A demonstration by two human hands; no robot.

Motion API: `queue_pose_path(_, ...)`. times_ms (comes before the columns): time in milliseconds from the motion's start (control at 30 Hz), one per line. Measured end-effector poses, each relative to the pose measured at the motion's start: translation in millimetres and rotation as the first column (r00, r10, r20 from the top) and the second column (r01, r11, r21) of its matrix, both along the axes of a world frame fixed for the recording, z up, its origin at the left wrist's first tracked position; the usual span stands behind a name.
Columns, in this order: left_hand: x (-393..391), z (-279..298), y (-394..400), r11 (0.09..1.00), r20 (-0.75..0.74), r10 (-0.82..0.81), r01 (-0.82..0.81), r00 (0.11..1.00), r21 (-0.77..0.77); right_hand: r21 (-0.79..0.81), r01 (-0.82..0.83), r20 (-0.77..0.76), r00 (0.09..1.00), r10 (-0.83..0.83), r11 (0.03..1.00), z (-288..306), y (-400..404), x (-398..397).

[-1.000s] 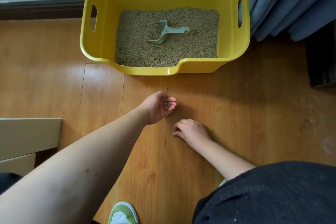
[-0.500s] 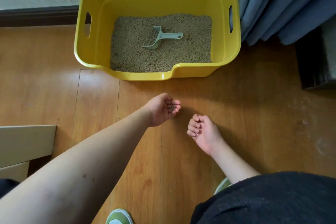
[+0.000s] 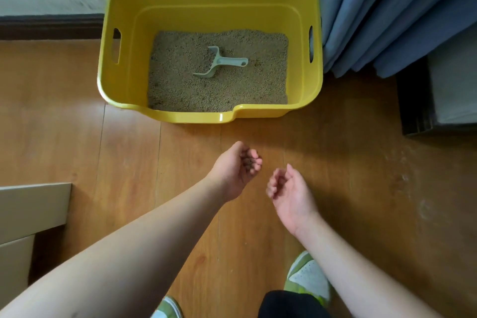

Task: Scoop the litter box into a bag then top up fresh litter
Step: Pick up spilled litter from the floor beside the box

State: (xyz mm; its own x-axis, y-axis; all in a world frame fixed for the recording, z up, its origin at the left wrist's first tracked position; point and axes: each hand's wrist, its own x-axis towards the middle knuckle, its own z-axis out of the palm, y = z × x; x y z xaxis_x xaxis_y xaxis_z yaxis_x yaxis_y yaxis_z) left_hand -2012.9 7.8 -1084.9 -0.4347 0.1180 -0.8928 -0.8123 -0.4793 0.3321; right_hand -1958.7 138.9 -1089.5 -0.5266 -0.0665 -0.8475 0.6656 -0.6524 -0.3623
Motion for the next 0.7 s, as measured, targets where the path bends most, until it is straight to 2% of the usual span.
queue_pose_path(100, -8, 30, 17, 0.978, 0.004, 0.196, -0.195, 0.981, 0.070, 0.005, 0.259, 0.007, 0.966, -0.259, 0.966, 29, -5, -20)
queue_pose_path(167, -11, 53, 26, 0.950, -0.007, 0.282, -0.278, 0.959, 0.145, -0.030, 0.350, -0.025, 0.936, -0.350, 0.936, 54, -6, -31)
queue_pose_path(333, 0, 133, 28, 0.872, -0.036, 0.420, -0.393, 0.907, 0.291, -0.109, 0.441, -0.114, 0.885, -0.452, 0.891, 138, -9, -35)
queue_pose_path(500, 15, 232, 19, 0.818, 0.016, 0.497, -0.474, 0.868, 0.327, -0.147, 0.487, -0.090, 0.860, -0.502, 0.861, 240, -22, -20)
queue_pose_path(700, 23, 369, 0, 0.769, 0.008, 0.562, -0.526, 0.827, 0.362, -0.156, 0.557, -0.051, 0.820, -0.570, 0.816, 376, -42, -17)
